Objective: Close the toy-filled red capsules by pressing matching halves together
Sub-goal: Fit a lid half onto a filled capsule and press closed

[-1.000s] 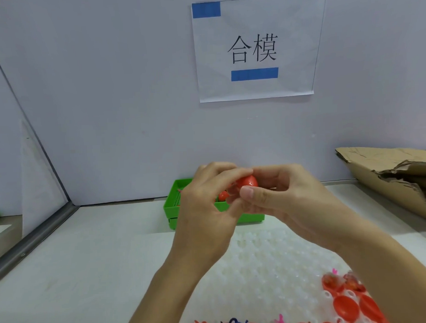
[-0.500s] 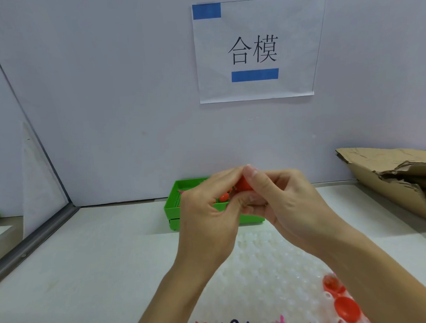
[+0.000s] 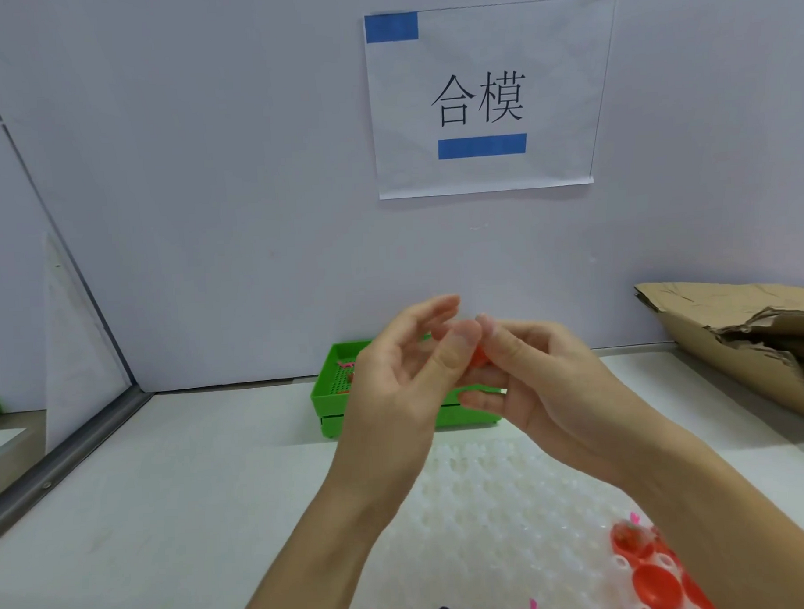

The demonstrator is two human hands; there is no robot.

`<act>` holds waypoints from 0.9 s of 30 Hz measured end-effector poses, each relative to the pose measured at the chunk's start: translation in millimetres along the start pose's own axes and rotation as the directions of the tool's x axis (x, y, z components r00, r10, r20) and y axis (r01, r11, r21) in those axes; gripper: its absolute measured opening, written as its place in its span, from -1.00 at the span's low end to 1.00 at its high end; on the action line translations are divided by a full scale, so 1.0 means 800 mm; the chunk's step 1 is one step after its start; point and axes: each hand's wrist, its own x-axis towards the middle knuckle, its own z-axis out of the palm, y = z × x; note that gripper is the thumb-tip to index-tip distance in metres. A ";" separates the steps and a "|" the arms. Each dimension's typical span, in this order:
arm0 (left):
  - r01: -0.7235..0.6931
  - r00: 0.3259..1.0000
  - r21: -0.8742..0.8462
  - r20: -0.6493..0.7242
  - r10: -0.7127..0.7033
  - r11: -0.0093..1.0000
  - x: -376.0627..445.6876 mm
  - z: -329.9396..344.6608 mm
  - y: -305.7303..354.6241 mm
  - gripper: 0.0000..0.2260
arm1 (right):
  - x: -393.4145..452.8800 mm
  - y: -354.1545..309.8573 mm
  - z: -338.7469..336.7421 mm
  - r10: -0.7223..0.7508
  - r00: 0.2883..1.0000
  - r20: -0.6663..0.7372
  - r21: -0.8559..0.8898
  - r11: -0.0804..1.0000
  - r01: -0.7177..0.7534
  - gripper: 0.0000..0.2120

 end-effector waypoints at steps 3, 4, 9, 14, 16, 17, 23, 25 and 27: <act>0.053 0.999 -0.010 0.001 -0.053 0.999 0.001 0.003 -0.005 -0.49 | 0.001 0.005 0.000 -0.085 0.996 -0.006 -0.086 0.993 0.084 -0.60; 0.048 0.999 -0.013 -0.016 -0.048 0.999 0.001 0.004 -0.006 -0.50 | 0.001 0.007 0.002 -0.111 0.994 -0.023 -0.123 0.987 0.107 -0.61; 0.007 0.997 0.000 -0.082 -0.007 1.000 0.001 0.005 -0.008 -0.50 | 0.002 0.014 0.007 -0.178 0.979 -0.104 -0.206 0.966 0.154 -0.67; -0.032 0.996 0.018 -0.081 0.034 0.999 0.000 0.004 -0.009 -0.57 | 0.000 0.013 0.008 -0.191 0.977 -0.093 -0.219 0.961 0.167 -0.68; -0.043 0.996 0.012 -0.077 0.044 0.999 -0.001 0.004 -0.008 -0.58 | -0.001 0.010 0.007 -0.186 0.979 -0.084 -0.220 0.962 0.163 -0.68; -0.046 0.996 0.009 -0.074 0.046 0.999 -0.001 0.004 -0.008 -0.58 | -0.001 0.009 0.007 -0.182 0.980 -0.079 -0.226 0.961 0.160 -0.68; -0.064 0.997 0.024 -0.042 0.065 0.998 -0.001 0.002 -0.004 -0.63 | 0.000 0.005 0.005 -0.167 0.985 -0.043 -0.225 0.962 0.153 -0.63; -0.051 0.999 0.033 -0.001 0.051 0.998 -0.001 0.001 -0.002 -0.63 | 0.001 0.003 0.006 -0.104 0.994 -0.043 -0.129 0.987 0.098 -0.58; -0.052 0.997 0.061 0.052 0.049 0.997 -0.002 0.002 0.000 -0.66 | 0.000 -0.001 0.007 0.016 0.999 -0.038 0.008 1.000 -0.016 -0.51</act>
